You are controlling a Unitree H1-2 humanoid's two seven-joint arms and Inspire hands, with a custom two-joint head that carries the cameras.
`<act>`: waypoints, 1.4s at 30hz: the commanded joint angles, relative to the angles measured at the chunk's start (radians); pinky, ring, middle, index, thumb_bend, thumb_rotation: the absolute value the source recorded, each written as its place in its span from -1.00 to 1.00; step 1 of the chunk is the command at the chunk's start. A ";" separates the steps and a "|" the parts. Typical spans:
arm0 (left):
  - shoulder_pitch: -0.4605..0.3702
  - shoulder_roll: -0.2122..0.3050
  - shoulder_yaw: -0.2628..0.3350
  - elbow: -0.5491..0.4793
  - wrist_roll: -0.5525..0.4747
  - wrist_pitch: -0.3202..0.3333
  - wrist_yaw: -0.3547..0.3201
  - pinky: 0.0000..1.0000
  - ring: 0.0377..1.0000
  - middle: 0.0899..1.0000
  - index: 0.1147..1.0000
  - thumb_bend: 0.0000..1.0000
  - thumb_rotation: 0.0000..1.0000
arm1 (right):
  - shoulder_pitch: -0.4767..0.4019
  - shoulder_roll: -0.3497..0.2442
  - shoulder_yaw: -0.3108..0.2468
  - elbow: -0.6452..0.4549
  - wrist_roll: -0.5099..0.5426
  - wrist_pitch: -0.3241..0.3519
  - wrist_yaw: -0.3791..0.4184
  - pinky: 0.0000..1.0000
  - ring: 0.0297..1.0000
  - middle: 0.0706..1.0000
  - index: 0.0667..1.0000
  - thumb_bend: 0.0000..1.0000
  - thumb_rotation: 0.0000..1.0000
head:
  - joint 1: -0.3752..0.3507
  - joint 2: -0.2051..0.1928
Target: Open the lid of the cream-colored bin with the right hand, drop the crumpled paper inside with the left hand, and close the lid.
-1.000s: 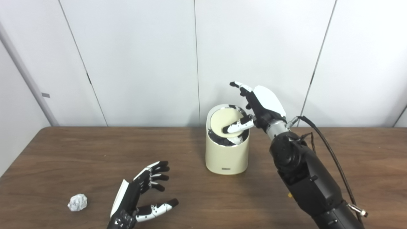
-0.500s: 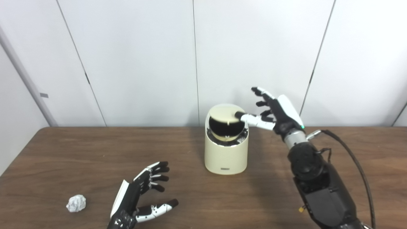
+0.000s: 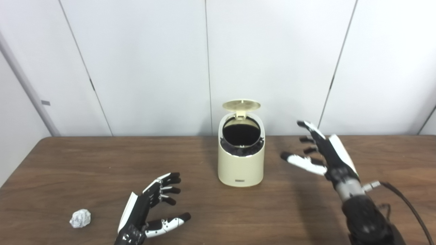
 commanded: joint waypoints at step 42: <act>-0.021 0.053 0.029 -0.375 0.512 0.283 -0.007 0.16 0.34 0.40 0.44 0.48 -0.92 | 0.163 -0.083 -0.049 -0.066 0.086 -0.207 0.065 0.10 0.59 0.83 0.82 0.70 -0.03 | 0.565 -0.135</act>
